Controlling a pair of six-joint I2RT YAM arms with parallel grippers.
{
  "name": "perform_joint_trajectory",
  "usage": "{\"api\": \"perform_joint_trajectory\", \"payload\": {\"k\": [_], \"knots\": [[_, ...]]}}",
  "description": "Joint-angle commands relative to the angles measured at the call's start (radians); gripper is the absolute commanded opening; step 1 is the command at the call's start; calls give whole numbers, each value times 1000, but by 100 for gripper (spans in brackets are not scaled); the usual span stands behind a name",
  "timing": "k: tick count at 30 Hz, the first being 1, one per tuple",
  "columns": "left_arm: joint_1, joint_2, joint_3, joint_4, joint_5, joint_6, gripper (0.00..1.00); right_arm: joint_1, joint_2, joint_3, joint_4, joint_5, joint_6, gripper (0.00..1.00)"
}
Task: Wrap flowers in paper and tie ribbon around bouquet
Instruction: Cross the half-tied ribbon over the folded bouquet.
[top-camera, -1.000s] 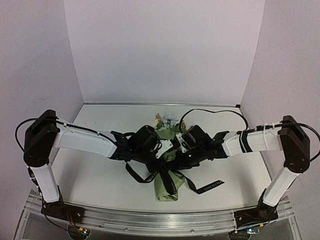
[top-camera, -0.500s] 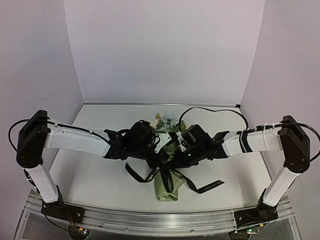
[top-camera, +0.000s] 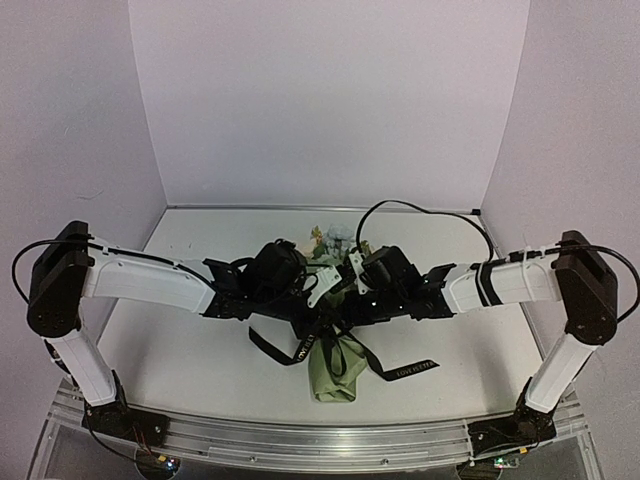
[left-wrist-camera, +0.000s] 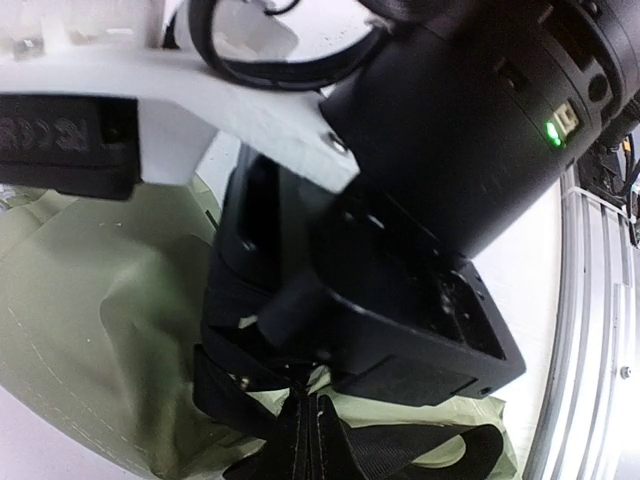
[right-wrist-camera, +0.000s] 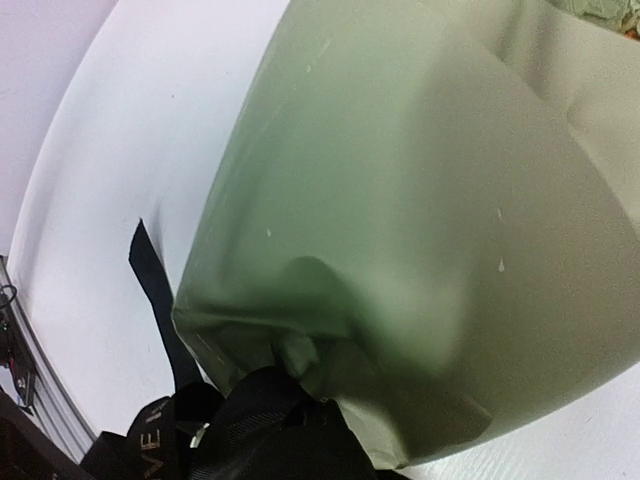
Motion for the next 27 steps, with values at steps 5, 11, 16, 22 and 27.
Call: {"api": "perform_joint_trajectory", "payload": {"k": [5, 11, 16, 22, 27], "knots": [[16, 57, -7, 11, 48, -31, 0, 1, -6, -48, 103, 37, 13, 4], [18, 94, 7, 0, 54, -49, 1, 0, -33, -81, 102, 18, -19, 14], [22, 108, 17, -17, 46, -53, 1, 0, -59, -97, 101, -6, -41, 19], [25, 122, 35, -37, 31, -59, 1, 1, -87, -110, 101, -28, -51, 26], [27, 128, 43, -40, 29, -61, 0, 1, -122, -129, 88, -47, -43, 32]]}}
